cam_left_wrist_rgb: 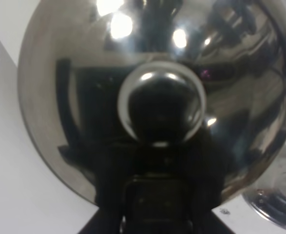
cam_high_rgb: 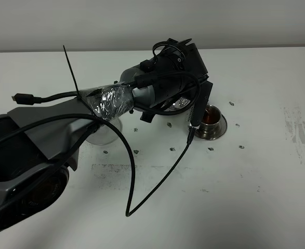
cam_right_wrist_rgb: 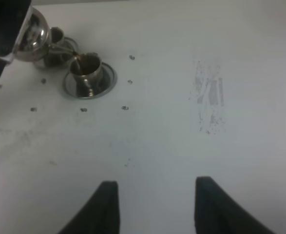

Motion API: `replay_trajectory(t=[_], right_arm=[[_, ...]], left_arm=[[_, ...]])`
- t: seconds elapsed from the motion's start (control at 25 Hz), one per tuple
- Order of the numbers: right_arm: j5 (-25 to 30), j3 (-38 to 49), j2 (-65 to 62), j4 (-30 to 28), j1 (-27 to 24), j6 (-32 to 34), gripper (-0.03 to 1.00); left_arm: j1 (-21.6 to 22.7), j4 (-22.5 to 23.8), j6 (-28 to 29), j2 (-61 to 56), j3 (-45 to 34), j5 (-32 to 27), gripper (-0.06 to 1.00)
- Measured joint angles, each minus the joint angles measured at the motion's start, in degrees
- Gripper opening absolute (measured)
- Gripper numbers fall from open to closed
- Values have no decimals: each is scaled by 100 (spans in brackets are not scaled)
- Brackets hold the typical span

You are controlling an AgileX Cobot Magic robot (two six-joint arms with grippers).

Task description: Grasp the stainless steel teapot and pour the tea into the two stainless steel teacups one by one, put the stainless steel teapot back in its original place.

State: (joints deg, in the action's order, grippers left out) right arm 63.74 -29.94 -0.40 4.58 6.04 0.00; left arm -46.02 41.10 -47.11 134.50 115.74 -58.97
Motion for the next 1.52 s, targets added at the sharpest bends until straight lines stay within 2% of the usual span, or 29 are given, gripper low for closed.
replay_trajectory(t=[1.52], right_arm=[[0, 0, 0, 0, 0, 0, 35]], left_arm=[[-42, 147, -117, 0, 0, -107, 18]])
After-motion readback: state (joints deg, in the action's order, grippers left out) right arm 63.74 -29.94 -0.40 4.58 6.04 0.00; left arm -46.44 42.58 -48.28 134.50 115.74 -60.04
